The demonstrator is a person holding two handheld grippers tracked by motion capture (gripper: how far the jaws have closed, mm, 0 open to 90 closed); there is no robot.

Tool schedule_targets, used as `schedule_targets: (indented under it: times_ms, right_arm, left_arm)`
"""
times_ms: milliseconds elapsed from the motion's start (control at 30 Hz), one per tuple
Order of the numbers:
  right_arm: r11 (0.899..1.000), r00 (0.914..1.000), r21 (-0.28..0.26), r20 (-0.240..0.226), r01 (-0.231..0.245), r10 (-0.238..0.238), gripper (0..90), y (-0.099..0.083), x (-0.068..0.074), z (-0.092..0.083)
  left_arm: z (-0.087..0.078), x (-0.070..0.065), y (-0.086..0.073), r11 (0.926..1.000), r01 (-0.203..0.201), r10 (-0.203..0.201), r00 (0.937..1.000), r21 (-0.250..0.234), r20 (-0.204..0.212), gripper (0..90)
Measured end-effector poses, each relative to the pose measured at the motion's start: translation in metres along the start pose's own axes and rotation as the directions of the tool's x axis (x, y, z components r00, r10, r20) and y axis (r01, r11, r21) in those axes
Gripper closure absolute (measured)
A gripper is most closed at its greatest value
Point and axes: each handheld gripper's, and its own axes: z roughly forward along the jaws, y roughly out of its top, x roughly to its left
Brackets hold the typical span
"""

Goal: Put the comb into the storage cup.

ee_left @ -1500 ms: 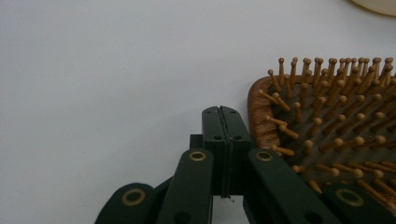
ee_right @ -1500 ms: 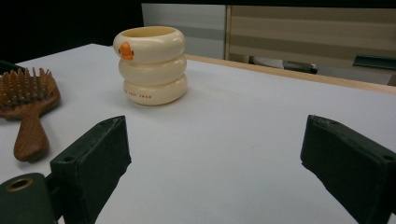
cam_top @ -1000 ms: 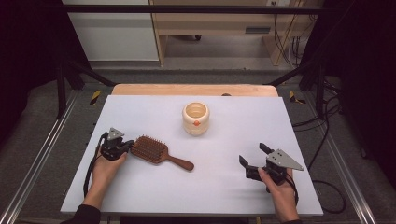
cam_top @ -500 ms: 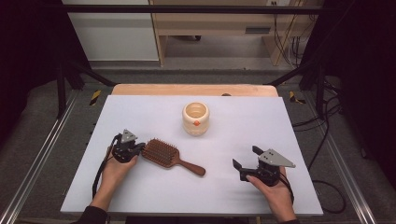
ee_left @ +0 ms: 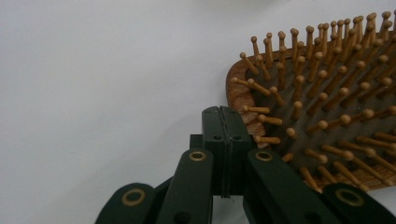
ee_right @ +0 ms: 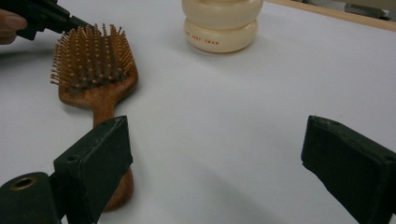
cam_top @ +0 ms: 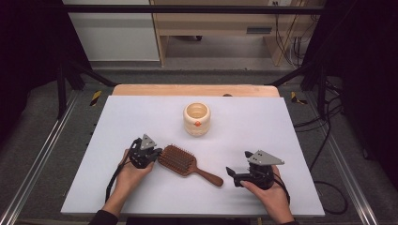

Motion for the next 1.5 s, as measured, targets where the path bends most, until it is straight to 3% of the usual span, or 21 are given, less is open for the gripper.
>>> schedule_targets:
  times_ms: [100, 333, 900, 1100, 1500]
  right_arm:
    - [0.999, 0.9998, 0.031, -0.021, 0.009, -0.008, 8.6, 0.003, 0.003, 0.001]
    - [0.996, 0.9985, 0.086, -0.05, 0.028, -0.024, 8.6, 0.004, 0.008, 0.002]
    - [0.992, 0.9983, 0.118, -0.046, 0.041, -0.036, 10.7, 0.006, 0.014, 0.004]
    - [0.989, 0.9968, 0.137, -0.07, 0.048, -0.039, 10.8, 0.006, 0.016, 0.004]
    - [0.974, 0.9889, 0.197, -0.115, 0.115, -0.094, 9.4, 0.003, 0.025, 0.009]
  left_arm:
    - [0.003, -0.011, 0.004, 0.9998, -0.021, 0.021, 0.9997, -0.002, 0.015, 90.0]
    - [0.006, -0.024, 0.007, 0.9993, -0.037, 0.037, 0.9987, -0.004, 0.035, 90.0]
    - [0.011, -0.058, 0.014, 0.9953, -0.095, 0.096, 0.9921, -0.019, 0.081, 90.0]
    - [0.011, -0.063, 0.016, 0.9942, -0.106, 0.107, 0.9901, -0.019, 0.09, 90.0]
    - [0.014, -0.076, 0.019, 0.9919, -0.122, 0.125, 0.9855, -0.036, 0.115, 90.0]
